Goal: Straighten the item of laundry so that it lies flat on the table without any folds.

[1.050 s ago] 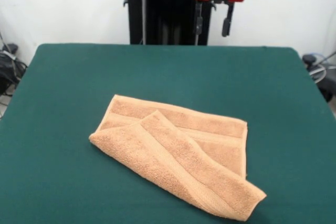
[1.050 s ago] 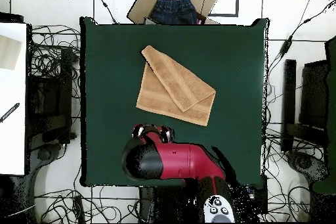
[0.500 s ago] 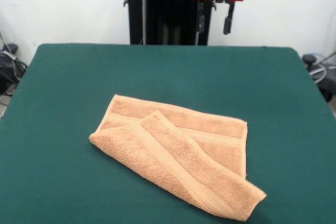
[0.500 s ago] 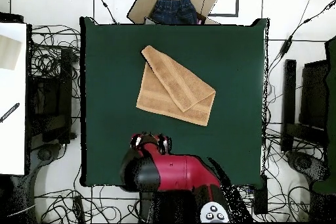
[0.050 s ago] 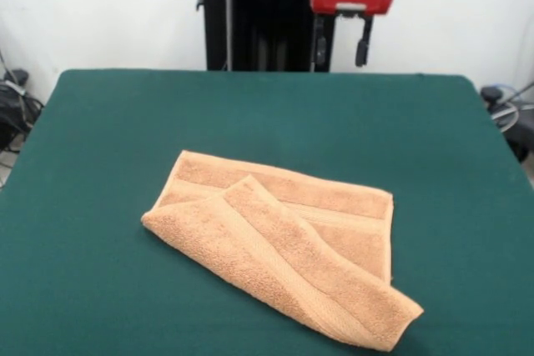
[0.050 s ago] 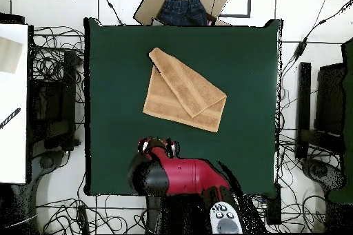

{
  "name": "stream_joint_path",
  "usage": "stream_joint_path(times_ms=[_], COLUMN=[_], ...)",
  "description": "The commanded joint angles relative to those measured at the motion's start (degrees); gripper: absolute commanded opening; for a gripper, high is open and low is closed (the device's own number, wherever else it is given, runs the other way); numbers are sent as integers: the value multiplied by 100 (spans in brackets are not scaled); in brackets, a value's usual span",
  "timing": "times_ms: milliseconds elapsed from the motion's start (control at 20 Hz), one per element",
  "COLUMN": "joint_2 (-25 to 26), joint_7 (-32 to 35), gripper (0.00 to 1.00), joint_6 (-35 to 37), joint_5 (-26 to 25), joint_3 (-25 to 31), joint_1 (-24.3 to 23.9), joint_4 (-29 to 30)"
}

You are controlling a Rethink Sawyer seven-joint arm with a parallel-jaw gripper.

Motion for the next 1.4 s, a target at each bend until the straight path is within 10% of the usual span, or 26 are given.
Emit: stream_joint_path(times_ms=[50, 1400], joint_2=[964, 2200], joint_7=[283, 454], gripper=[100, 100], joint_6=[389, -340], joint_5=[-152, -243], joint_3=[38, 97], joint_1=[44, -223], joint_4=[-1052, -1755])
